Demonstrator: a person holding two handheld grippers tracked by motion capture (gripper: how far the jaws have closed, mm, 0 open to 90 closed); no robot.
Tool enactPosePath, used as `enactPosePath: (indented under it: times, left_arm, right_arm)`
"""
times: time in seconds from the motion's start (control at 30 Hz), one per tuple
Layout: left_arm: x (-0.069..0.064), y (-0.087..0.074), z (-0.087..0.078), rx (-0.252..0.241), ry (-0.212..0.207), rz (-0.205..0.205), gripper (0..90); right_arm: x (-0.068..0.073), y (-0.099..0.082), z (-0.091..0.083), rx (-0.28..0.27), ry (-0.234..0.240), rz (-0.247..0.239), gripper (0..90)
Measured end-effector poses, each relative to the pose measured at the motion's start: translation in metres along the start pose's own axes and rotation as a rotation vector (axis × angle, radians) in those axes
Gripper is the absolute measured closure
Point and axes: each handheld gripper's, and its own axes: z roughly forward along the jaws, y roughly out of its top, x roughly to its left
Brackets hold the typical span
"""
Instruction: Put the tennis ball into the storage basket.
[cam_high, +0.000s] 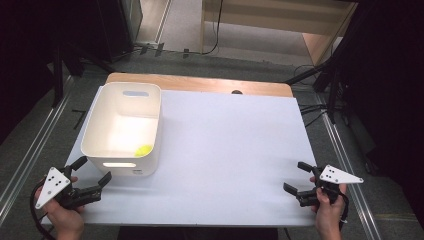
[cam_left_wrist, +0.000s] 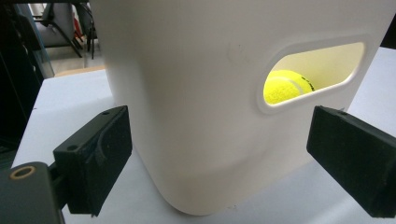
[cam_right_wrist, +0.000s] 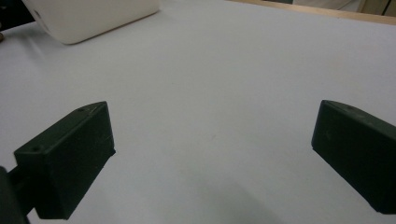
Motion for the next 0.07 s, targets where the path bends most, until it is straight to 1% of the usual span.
enactPosePath:
  times: [0.07]
  left_arm:
    - [0.0006,0.0004,0.0004,0.005,0.003,-0.001,7.3]
  right_arm:
    - [0.0004,-0.0007,0.0008,0.001,-0.002,0.000,0.0]
